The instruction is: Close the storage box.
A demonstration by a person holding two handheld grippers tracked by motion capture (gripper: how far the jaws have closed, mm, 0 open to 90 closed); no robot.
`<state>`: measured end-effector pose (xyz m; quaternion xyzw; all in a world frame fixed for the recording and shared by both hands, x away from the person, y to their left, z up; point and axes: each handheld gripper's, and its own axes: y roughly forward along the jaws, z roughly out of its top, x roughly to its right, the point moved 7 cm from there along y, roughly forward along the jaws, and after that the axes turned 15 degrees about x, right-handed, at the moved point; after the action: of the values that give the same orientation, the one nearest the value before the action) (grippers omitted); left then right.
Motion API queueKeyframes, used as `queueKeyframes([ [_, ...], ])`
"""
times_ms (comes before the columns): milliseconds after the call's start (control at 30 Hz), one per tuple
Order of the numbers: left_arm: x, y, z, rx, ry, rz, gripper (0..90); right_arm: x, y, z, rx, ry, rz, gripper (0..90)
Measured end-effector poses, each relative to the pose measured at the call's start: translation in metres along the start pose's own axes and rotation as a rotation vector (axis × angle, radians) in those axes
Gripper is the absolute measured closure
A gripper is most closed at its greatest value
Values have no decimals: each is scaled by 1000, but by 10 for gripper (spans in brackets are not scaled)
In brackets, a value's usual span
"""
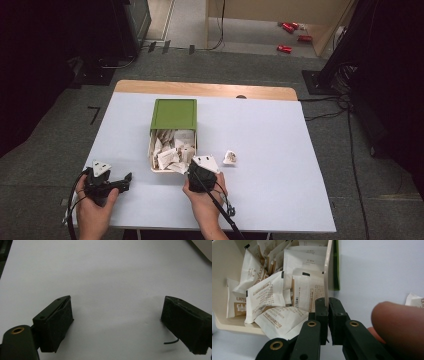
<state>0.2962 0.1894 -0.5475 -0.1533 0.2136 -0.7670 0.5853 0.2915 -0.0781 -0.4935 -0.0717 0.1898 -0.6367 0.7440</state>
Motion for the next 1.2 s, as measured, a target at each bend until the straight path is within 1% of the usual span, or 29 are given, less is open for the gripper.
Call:
queueKeyframes([
  [333,0,0,0,0,0,0,109,2,11,4,7,-9,0,878],
  [800,0,0,0,0,0,0,109,5,26,10,17,-6,4,876],
  [1067,0,0,0,0,-1,0,109,7,28,11,16,-11,36,863],
  [1100,0,0,0,0,-1,0,109,7,26,11,9,10,55,842],
  [1133,0,0,0,0,-1,0,109,7,26,11,9,10,55,842],
  [1167,0,0,0,0,0,0,109,7,22,14,19,14,79,783],
  [1200,0,0,0,0,0,0,109,7,22,14,19,14,79,783],
])
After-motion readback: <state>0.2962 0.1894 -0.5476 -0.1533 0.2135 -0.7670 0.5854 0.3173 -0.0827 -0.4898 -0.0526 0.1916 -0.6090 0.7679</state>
